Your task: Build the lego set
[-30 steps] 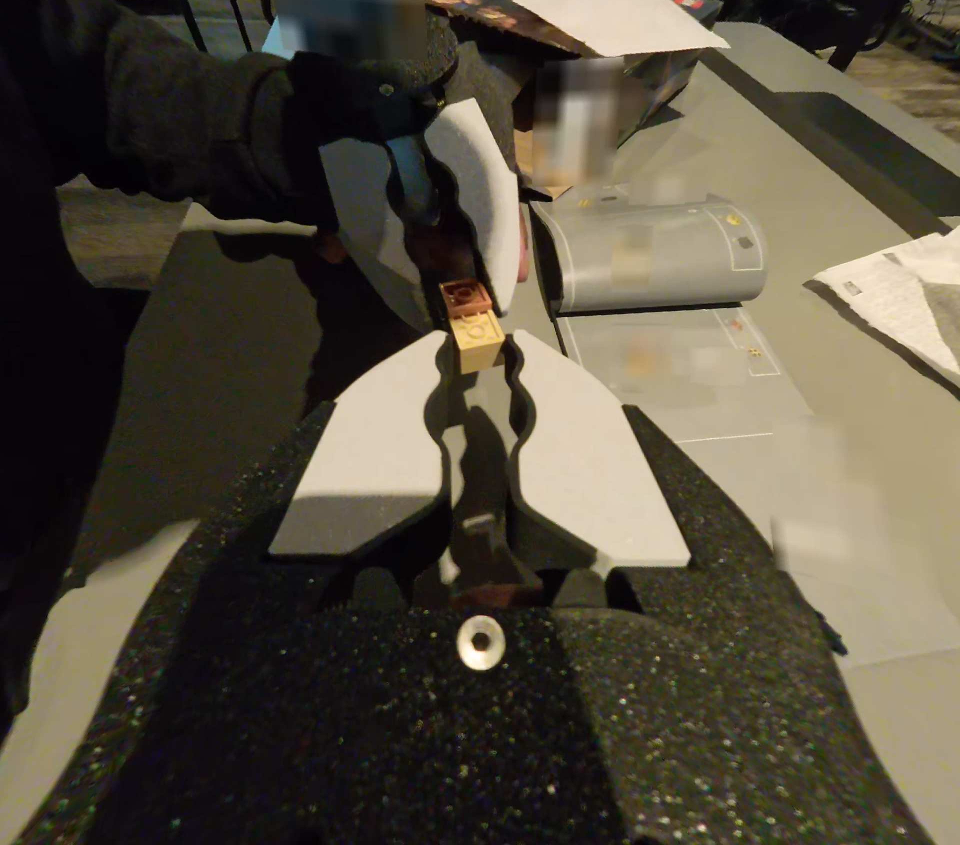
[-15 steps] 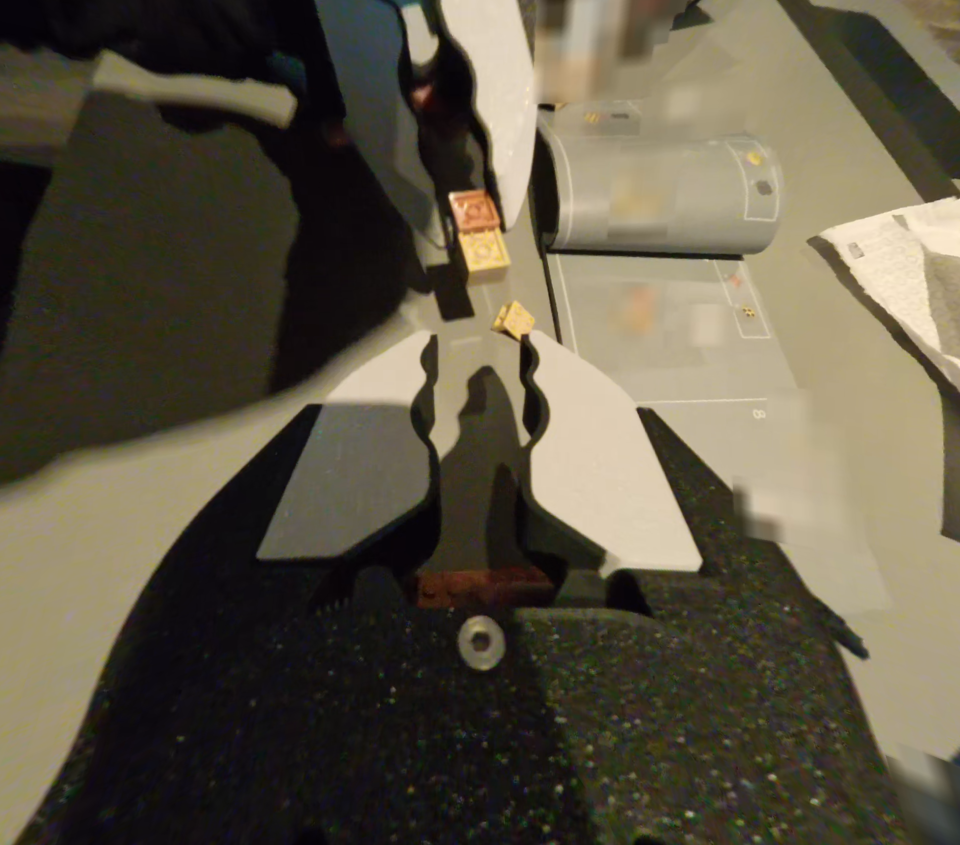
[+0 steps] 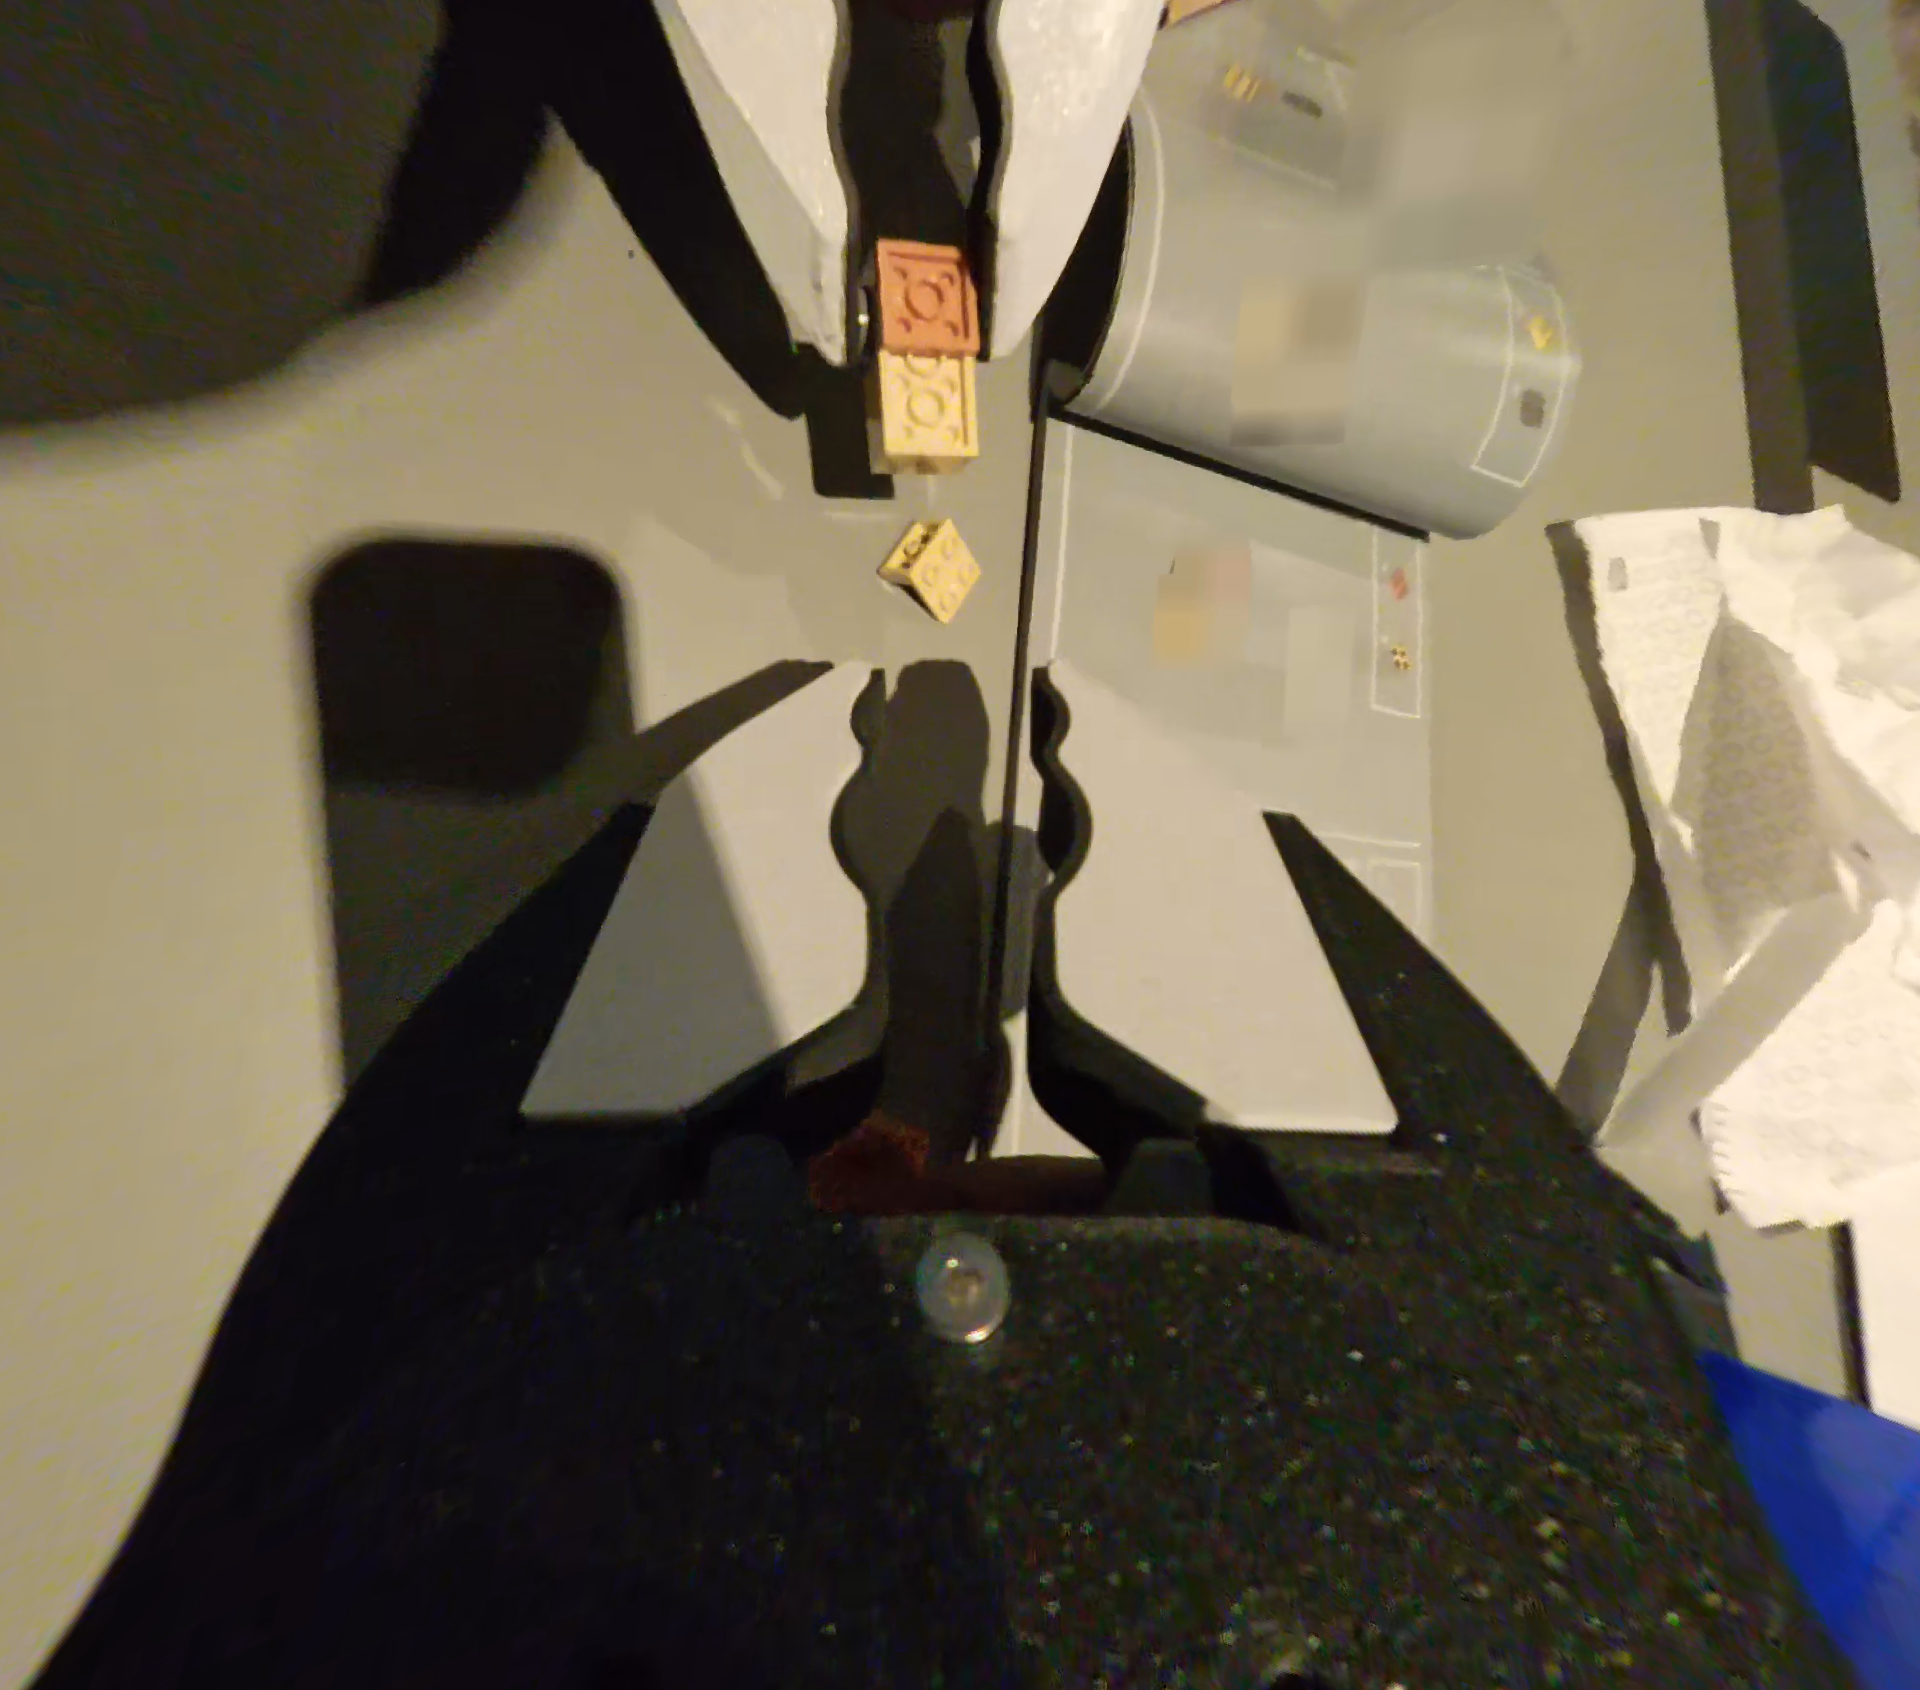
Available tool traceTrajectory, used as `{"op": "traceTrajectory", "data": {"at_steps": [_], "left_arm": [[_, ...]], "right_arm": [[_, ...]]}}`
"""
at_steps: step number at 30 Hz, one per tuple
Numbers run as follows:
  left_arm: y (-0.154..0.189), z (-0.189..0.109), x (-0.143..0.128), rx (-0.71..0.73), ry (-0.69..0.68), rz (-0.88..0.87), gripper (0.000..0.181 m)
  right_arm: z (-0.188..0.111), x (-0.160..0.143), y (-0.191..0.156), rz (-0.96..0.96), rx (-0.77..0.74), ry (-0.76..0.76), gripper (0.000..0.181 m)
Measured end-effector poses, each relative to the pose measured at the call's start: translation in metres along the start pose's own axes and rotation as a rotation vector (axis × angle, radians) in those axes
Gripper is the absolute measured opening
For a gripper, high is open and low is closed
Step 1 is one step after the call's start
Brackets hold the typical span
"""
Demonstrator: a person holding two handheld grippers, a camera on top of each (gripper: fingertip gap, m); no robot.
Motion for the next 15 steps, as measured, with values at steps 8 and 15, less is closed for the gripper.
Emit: {"op": "traceTrajectory", "data": {"at_steps": [8,15], "left_arm": [[-0.001,-0.002,-0.005,-0.002,-0.022,-0.009,0.02],[-0.002,-0.003,-0.007,-0.003,-0.033,-0.018,0.02]], "right_arm": [[0.018,0.015,0.019,-0.218,0.09,-0.057,0.03],[0.024,0.018,0.019,-0.286,0.225,-0.035,0.026]]}}
Point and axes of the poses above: each gripper's, where its closed fingertips meet, z out along the fingers, x out of its top, y = z × x across the jaws, the point moved 8 cm from there along -z, back along the fingers, and after that the axes turned 6 degrees about -y, right-handed, at the moved point
